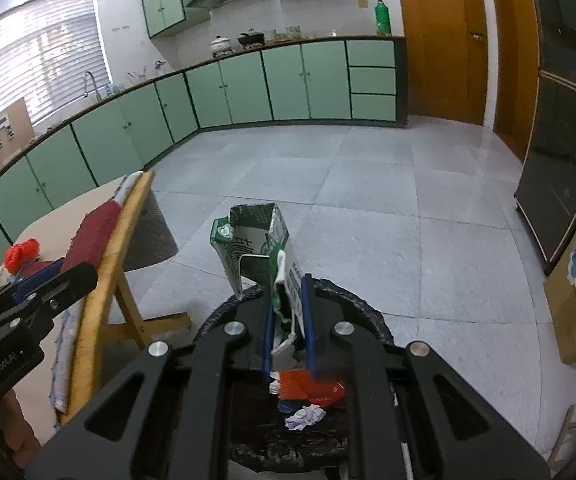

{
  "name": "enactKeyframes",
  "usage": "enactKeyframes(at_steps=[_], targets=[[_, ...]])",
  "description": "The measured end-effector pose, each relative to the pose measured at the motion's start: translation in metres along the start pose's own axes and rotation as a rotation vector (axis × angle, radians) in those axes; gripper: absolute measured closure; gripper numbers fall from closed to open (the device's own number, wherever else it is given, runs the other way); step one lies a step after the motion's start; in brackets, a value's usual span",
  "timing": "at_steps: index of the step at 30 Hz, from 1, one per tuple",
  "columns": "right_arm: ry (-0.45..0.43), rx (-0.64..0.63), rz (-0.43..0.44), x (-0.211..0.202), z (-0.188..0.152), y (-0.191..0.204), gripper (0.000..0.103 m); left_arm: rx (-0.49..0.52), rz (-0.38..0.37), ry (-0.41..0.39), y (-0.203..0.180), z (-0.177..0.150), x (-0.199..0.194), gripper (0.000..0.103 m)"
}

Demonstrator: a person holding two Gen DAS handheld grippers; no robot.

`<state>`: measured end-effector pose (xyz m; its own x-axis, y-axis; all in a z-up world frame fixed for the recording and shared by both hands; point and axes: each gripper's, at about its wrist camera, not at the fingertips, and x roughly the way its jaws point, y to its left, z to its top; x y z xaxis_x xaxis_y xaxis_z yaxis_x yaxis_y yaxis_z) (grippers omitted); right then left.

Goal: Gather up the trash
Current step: 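Carry the paper bag and red scouring pad over the black bin, then open both tools over the bin to drop the bag and pad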

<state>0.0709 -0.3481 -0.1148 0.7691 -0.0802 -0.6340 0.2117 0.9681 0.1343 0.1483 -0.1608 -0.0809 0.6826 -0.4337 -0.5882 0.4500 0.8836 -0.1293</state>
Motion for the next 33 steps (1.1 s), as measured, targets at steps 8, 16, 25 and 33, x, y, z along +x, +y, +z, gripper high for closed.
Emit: enactKeyframes(at_steps=[8, 16, 25, 33], targets=[[0.029, 0.023, -0.019, 0.028, -0.001, -0.025, 0.092, 0.011, -0.004, 0.048, -0.015, -0.002, 0.034, 0.058], [0.094, 0.004, -0.045, 0.066, -0.004, -0.035, 0.069, -0.002, -0.036, 0.131, -0.021, -0.002, 0.065, 0.048], [0.071, 0.023, -0.092, 0.062, -0.008, -0.043, 0.029, -0.027, -0.009, 0.077, -0.009, 0.005, 0.048, 0.025], [-0.025, 0.037, -0.068, 0.027, 0.009, -0.021, 0.009, -0.076, 0.104, -0.063, 0.032, 0.023, -0.014, 0.015]])
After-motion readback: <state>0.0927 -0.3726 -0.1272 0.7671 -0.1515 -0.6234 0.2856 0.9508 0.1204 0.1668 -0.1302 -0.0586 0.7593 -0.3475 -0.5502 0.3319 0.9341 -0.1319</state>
